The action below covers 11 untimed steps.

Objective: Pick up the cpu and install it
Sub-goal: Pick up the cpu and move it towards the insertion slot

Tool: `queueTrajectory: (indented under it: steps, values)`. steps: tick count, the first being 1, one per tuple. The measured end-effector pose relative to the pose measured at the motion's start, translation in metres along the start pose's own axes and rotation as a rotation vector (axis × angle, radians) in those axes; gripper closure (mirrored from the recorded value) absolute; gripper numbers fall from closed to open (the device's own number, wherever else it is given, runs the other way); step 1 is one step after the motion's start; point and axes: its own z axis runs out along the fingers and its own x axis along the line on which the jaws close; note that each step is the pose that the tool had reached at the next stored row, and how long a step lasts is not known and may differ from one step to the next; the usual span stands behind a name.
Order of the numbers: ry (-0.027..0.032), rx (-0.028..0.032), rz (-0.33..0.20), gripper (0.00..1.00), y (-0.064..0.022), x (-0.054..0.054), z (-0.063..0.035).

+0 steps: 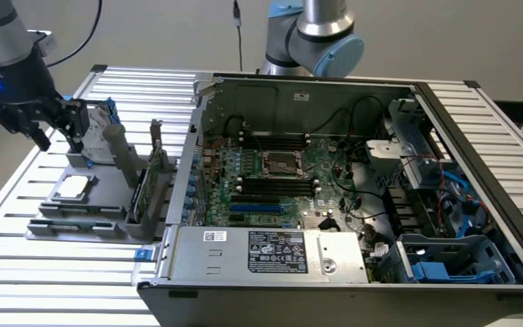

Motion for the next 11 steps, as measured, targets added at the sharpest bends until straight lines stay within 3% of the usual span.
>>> queueTrajectory:
  steps: [11]
  values:
    - [0.0004,0.0002,-0.009,0.38,-0.0024,0.003,0.0199]
